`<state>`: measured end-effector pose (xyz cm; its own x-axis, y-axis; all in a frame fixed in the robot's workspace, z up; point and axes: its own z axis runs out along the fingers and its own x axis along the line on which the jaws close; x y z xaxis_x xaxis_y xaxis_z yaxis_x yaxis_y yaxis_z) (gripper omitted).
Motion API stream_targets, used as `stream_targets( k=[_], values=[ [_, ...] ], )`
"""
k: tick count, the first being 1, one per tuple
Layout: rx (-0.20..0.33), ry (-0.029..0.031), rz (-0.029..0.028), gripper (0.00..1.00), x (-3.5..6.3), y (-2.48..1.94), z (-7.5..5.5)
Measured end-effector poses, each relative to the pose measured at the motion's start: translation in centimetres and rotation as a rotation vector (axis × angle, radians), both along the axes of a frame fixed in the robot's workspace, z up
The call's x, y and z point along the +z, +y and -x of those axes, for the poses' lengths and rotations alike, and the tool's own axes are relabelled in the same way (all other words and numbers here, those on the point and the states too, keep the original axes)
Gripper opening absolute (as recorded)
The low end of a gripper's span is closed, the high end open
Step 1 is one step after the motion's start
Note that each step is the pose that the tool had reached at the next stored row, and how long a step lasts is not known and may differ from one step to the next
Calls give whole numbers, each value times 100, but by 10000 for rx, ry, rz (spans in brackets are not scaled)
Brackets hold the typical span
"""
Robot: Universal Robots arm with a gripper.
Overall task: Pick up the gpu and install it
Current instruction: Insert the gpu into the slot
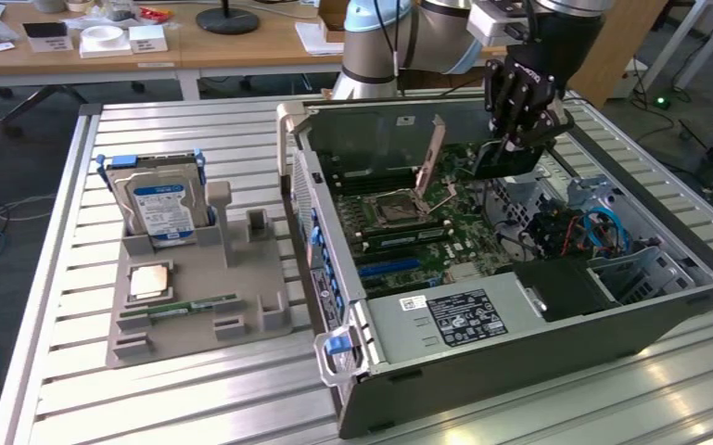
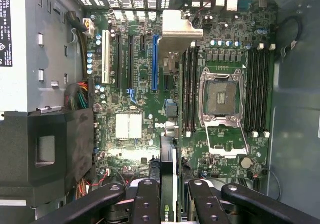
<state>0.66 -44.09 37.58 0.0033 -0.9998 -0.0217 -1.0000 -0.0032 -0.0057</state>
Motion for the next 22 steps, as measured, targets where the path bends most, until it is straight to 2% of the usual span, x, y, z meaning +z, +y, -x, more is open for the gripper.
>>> stream_targets(
  k=[22],
  values=[
    [1,0,1,26,-58,0,2]
  ],
)
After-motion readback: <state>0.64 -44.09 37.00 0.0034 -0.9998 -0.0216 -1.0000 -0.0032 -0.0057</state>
